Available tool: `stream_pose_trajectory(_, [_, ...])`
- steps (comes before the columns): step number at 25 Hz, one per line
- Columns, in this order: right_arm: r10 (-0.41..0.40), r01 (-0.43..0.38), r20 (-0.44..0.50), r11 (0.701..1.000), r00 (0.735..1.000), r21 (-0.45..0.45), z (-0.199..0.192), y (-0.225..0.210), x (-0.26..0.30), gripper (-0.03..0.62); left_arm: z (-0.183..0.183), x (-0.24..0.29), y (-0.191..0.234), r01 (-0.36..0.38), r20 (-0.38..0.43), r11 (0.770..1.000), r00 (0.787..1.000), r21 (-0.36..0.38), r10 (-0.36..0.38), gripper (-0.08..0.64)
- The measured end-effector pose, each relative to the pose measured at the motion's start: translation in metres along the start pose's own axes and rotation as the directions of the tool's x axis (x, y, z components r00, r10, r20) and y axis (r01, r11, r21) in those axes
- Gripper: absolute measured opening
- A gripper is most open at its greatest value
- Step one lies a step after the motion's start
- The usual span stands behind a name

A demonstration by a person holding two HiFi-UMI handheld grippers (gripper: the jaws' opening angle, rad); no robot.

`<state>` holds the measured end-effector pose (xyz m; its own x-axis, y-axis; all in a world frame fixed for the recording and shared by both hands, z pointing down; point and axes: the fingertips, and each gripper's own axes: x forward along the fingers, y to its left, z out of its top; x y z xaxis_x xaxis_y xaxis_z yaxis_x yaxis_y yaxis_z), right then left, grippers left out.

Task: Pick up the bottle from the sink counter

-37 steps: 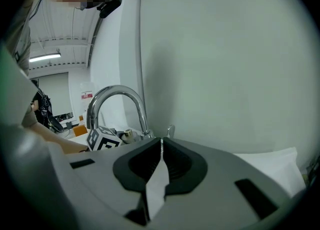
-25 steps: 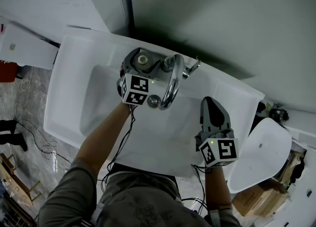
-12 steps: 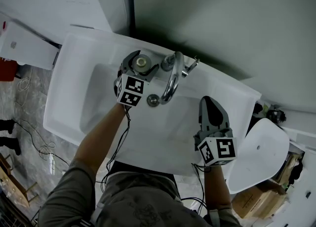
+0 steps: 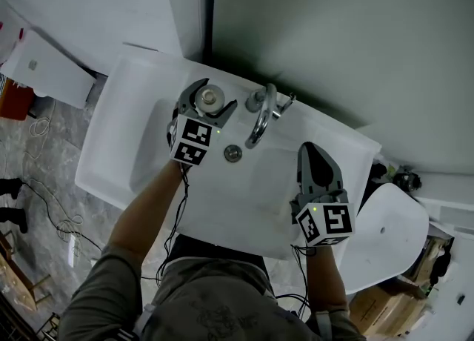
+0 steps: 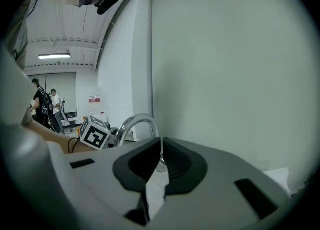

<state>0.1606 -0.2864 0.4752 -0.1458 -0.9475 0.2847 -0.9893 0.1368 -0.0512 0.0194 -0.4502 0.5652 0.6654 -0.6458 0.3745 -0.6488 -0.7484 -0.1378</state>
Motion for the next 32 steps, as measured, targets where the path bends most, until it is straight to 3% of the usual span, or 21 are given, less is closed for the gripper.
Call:
stream_pose_trajectory(7, [0.028, -0.025, 0.057, 0.998, 0.998, -0.052, 0.056, 0.018, -0.021, 0.035, 0.06, -0.052, 0.0, 0.007, 0.062, 1.0, 0.998, -0.009, -0.006, 0.351])
stream_pose_trajectory(17, [0.096, -0.074, 0.168, 0.988, 0.981, -0.135, 0.144, 0.058, -0.07, 0.035, 0.146, -0.134, -0.002, -0.035, 0.138, 0.994, 0.99, 0.1, 0.021, 0.351])
stream_pose_trajectory(32, [0.194, -0.125, 0.294, 0.963, 0.936, -0.237, 0.222, 0.102, -0.137, 0.035, 0.219, -0.255, -0.022, -0.03, 0.26, 0.994, 0.966, 0.101, 0.003, 0.351])
